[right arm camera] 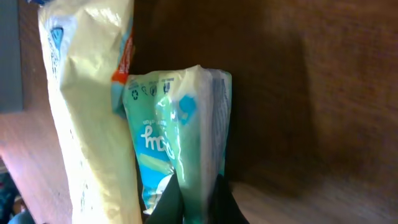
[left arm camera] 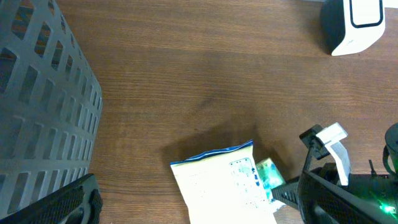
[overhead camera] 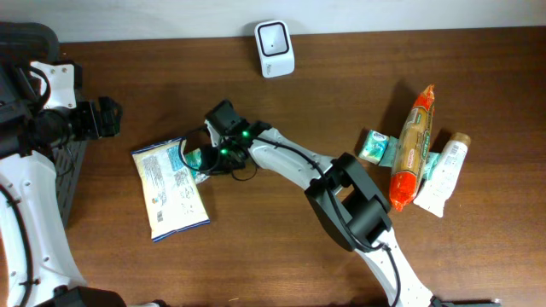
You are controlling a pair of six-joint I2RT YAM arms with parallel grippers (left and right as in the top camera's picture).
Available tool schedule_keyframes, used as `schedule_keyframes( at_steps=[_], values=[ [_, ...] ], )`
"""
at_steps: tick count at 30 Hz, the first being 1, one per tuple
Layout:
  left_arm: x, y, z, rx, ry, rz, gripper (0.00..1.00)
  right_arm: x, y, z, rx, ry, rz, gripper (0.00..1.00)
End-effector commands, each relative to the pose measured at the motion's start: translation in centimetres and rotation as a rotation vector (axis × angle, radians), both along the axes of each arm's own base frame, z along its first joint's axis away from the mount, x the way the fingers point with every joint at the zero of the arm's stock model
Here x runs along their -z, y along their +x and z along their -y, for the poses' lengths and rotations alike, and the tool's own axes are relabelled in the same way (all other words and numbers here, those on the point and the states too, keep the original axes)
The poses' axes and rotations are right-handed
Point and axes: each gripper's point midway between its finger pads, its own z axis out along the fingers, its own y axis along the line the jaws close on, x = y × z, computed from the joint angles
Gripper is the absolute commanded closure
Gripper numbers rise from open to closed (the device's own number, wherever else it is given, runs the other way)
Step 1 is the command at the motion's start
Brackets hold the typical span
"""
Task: Scan the item barcode
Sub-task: 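Grasp the second Kleenex pack with the right gripper and lift it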
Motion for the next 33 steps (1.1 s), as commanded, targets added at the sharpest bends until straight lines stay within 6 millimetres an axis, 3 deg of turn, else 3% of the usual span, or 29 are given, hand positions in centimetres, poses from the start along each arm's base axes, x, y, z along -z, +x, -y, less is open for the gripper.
schedule_keyframes(
  at_steps=[1, 3, 4, 5, 9, 11, 14, 17, 18, 22, 33],
  values=[
    [-0.5, 0.0, 0.1, 0.010, 0.003, 0.015, 0.01, -1.7, 0.2, 4.2, 0.058, -0.051, -0.098, 0.96],
    [-0.5, 0.0, 0.1, 0.010, 0.003, 0.015, 0.01, -5.2, -0.2, 8.7, 0.020, -0.100, -0.105, 0.96],
    [-0.5, 0.0, 0.1, 0.011, 0.003, 0.015, 0.01, -5.5, -0.9, 11.2, -0.014, -0.144, -0.135, 0.96],
    [-0.5, 0.0, 0.1, 0.011, 0.003, 0.015, 0.01, -4.9, -1.9, 13.3, -0.070, -0.186, -0.172, 0.96],
    [-0.5, 0.0, 0.1, 0.010, 0.003, 0.015, 0.01, -3.1, -3.6, 16.0, -0.193, -0.225, -0.197, 0.93],
    [-0.5, 0.0, 0.1, 0.010, 0.003, 0.015, 0.01, -3.0, -3.3, 16.6, -0.201, -0.220, -0.184, 0.87],
    [-0.5, 0.0, 0.1, 0.010, 0.003, 0.015, 0.01, -2.6, -2.1, 18.0, -0.171, -0.261, -0.162, 0.67],
    [-0.5, 0.0, 0.1, 0.010, 0.003, 0.015, 0.01, -2.2, -1.7, 19.0, -0.162, -0.310, -0.147, 0.60],
    [-0.5, 0.0, 0.1, 0.010, 0.003, 0.015, 0.01, -2.2, -1.9, 19.0, -0.165, -0.313, -0.154, 0.60],
    [-0.5, 0.0, 0.1, 0.010, 0.003, 0.015, 0.01, -1.0, -6.0, 18.5, -0.181, -0.221, -0.324, 0.59],
    [-0.5, 0.0, 0.1, 0.010, 0.003, 0.015, 0.01, 0.1, -4.5, 17.4, -0.149, -0.181, -0.254, 0.58]
  ],
)
